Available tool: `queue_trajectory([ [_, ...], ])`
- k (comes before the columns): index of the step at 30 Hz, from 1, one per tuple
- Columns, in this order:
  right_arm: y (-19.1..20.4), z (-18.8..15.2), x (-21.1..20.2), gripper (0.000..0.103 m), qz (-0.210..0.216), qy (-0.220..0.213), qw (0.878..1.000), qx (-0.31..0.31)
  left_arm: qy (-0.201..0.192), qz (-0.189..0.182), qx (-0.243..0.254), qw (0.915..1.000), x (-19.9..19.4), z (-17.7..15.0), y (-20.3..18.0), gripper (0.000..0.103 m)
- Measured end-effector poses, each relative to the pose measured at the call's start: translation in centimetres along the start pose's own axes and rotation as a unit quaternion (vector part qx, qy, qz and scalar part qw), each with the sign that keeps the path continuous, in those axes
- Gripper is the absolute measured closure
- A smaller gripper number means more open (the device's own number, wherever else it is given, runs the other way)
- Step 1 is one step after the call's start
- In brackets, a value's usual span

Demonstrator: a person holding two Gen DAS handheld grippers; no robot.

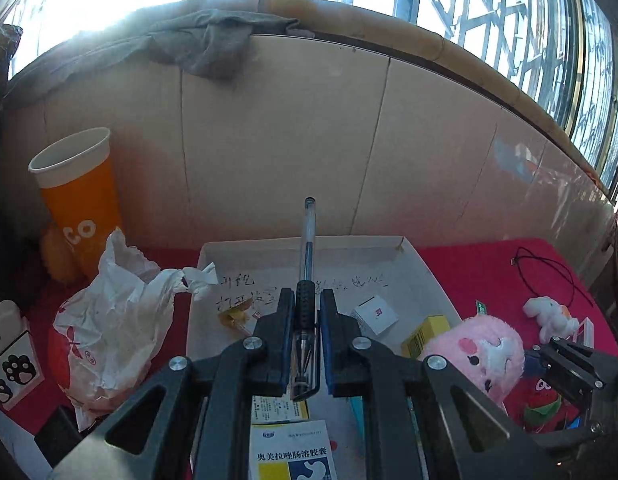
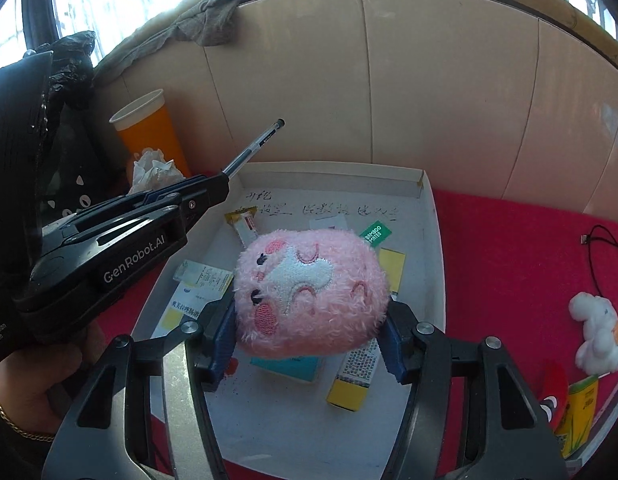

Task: Organize objects
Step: 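Open both tools to release the pen and pink plush into the tray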

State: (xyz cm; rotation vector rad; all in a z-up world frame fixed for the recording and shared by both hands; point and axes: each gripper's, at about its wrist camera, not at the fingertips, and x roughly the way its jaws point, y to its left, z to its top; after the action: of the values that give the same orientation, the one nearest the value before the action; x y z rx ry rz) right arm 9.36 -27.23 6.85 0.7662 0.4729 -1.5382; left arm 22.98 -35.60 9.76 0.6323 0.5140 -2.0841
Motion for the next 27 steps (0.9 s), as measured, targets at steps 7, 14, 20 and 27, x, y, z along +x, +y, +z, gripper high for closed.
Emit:
queue_trajectory([
  [7, 0.0, -0.3, 0.4, 0.018, -0.002, -0.003, 1.000, -0.004, -0.011, 0.018, -0.021, 0.9996, 0.1, 0.2, 0.4, 0.078],
  [14, 0.4, -1.0, -2.5, 0.000, -0.016, -0.046, 0.998, -0.026, -0.070, 0.038, -0.015, 0.9967, -2.9, 0.5, -0.4, 0.000],
  [20, -1.0, -2.6, -7.7, 0.000, 0.000, -0.072, 0.997, -0.007, -0.111, 0.024, -0.042, 0.9926, -7.0, 0.3, -0.4, 0.000],
  [27, -6.6, -5.2, -17.2, 0.000, -0.010, -0.160, 0.986, 0.054, -0.152, -0.035, -0.019, 0.9875, -10.9, -1.3, -5.0, 0.000],
])
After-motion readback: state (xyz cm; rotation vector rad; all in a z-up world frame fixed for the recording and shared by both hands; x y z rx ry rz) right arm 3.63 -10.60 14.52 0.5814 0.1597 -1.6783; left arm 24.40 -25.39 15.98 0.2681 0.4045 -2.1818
